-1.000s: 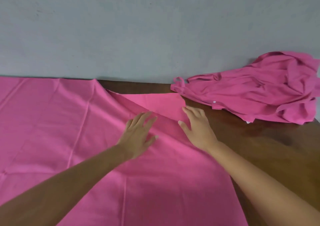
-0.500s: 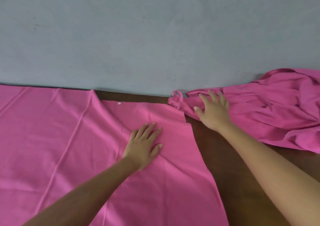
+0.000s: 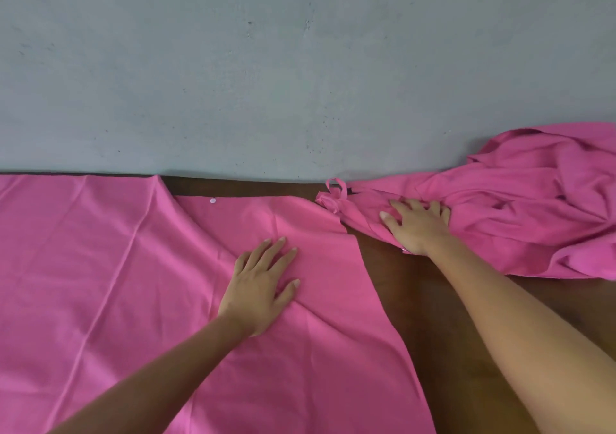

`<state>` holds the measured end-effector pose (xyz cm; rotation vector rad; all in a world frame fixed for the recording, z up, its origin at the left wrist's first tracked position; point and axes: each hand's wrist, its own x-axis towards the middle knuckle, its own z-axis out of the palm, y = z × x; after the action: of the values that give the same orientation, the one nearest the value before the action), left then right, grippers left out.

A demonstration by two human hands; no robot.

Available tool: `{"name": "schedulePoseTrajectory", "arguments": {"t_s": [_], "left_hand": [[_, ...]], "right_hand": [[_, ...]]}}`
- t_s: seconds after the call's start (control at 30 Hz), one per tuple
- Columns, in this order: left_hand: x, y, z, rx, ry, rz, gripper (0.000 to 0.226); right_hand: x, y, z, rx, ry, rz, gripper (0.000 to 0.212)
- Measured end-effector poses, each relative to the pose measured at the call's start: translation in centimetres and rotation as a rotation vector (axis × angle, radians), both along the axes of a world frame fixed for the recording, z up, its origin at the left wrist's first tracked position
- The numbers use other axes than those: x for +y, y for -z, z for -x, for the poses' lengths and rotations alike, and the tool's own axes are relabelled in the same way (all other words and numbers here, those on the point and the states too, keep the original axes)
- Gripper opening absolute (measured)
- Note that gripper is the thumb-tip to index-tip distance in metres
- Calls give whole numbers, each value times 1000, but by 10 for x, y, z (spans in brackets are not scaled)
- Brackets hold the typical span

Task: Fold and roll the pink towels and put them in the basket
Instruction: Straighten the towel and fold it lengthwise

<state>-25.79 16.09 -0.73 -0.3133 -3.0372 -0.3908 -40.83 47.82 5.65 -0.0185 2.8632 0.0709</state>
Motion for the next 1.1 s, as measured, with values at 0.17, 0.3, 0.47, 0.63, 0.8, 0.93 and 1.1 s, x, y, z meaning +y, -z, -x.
{"name": "schedulePoseTrajectory", "arguments": {"t_s": [0.17,0.3,0.47,0.63,0.8,0.93,1.1], "left_hand": [[-1,1,1,-5,12,12,69],[-2,1,1,-3,14,12,71],[-1,-4,-2,2,27,-1,74],[-1,-6,-2,15,49,19,75],[-1,-5,-1,22,58,25,74],[-2,-5,0,10,68,40,75],[-2,-6,1,13,72,35,76]], "right_hand": [[12,-9,-37,-9,6,29,63],[27,-13,-78,-19,11,36,60],[46,-12,-138,-18,63,71,58],[75,-14,-199,-16,56,100,73],[103,-21,-252,-24,84,83,83],[117,-24,-281,4,87,37,113],[122,-24,-294,142,126,56,105]]}}
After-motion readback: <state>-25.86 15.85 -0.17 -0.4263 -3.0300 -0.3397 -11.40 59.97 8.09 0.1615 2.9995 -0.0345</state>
